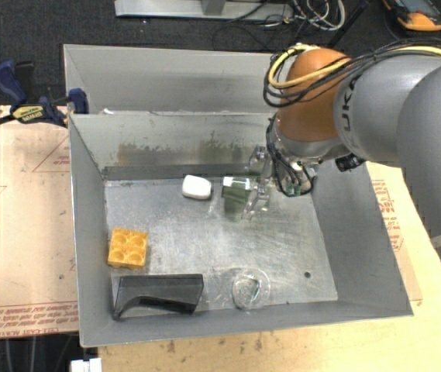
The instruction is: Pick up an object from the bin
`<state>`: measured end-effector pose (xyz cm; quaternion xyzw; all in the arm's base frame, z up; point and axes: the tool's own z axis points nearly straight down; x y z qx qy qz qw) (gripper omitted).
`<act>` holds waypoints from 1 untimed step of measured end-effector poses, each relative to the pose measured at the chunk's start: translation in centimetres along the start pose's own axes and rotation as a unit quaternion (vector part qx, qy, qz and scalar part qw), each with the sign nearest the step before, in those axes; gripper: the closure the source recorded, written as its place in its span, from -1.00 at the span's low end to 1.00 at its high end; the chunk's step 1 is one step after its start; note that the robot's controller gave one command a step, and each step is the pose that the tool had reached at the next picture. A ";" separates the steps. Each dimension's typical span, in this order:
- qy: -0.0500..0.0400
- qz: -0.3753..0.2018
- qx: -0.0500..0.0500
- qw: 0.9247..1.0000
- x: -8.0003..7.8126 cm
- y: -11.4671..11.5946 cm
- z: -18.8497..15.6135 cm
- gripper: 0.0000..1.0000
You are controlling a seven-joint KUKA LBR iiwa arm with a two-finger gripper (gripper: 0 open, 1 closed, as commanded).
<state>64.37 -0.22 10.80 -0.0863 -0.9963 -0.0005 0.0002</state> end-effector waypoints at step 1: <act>-0.003 0.000 0.000 1.000 -0.2 0.0 -1.1 1.00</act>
Offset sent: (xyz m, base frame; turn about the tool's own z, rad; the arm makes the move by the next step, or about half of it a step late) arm 0.0000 0.0001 0.0195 0.0000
